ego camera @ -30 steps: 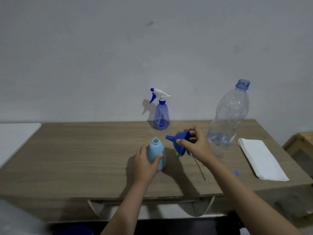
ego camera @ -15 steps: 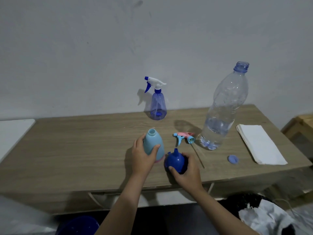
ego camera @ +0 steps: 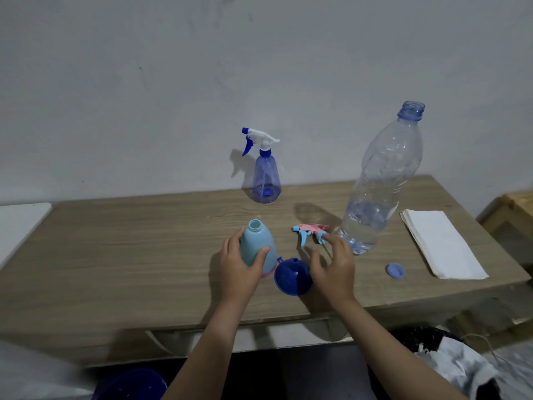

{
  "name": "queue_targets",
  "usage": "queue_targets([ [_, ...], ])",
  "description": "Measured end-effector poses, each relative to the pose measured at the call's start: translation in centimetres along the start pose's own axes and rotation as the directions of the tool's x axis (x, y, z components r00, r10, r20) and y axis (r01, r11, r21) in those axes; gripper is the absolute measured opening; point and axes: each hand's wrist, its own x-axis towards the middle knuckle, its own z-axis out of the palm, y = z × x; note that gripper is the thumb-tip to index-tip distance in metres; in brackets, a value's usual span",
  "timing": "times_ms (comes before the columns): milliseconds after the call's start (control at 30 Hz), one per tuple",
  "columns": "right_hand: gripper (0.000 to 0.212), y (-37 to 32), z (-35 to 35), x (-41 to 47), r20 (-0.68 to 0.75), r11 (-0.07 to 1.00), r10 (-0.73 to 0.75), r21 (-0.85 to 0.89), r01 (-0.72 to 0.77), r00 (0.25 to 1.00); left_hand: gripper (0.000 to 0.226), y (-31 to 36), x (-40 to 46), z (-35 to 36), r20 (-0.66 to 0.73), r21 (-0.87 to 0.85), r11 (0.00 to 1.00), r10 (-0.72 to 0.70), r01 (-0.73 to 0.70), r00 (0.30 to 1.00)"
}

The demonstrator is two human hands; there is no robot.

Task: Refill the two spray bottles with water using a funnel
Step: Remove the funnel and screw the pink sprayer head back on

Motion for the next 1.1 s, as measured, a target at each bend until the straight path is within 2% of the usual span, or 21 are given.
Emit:
queue_targets([
  [133,0.029,0.9,1.0,3.2,0.094,0.976,0.186,-0.131,-0.173,0.978,0.061,0.1,0.0,0.1,-0.001,-0.021,1.000,-0.007,0.007,1.000],
  [267,0.027,1.7,2.6,4.2,0.187,0.944,0.264,-0.254,-0.213,0.946,0.063,0.0,0.0,-0.1,0.012,-0.012,1.000,-0.010,0.010,1.000],
  [367,0.030,2.3,3.5,4.3,0.207,0.920,0.335,-0.281,-0.272,0.919,0.064,-0.1,0.0,-0.1,0.018,-0.021,1.000,-0.016,0.016,1.000],
  [433,0.030,2.6,3.8,4.1,0.197,0.925,0.325,-0.271,-0.267,0.925,0.064,0.0,0.0,-0.1,0.017,-0.026,0.999,-0.019,0.019,1.000],
  [533,0.029,2.7,3.8,3.9,0.192,0.951,0.276,-0.196,-0.239,0.942,0.064,-0.1,0.0,-0.1,0.023,-0.015,1.000,-0.016,0.016,1.000],
  [633,0.029,1.4,3.1,4.3,0.150,0.966,0.255,-0.010,-0.257,0.955,0.064,-0.1,0.0,-0.2,0.023,-0.011,1.000,-0.010,0.010,1.000],
  [733,0.049,-0.7,2.1,5.6,0.122,0.942,0.266,0.177,-0.284,0.956,0.062,0.0,0.0,-0.2,0.015,-0.026,1.000,-0.003,0.003,1.000],
  [800,0.054,-1.8,1.4,6.6,0.140,0.942,0.233,0.215,-0.259,0.962,0.062,0.0,0.0,-0.2,0.011,-0.033,0.999,-0.004,0.004,1.000],
  [933,0.041,-4.0,0.1,8.7,0.187,0.952,0.161,0.228,-0.203,0.969,0.061,0.1,-0.1,-0.3,0.029,-0.035,0.999,-0.007,0.008,1.000],
  [1100,0.041,-7.9,-1.3,10.6,0.197,0.944,0.105,0.288,-0.160,0.975,0.059,0.6,0.0,-0.5,0.018,-0.019,1.000,-0.003,0.003,1.000],
])
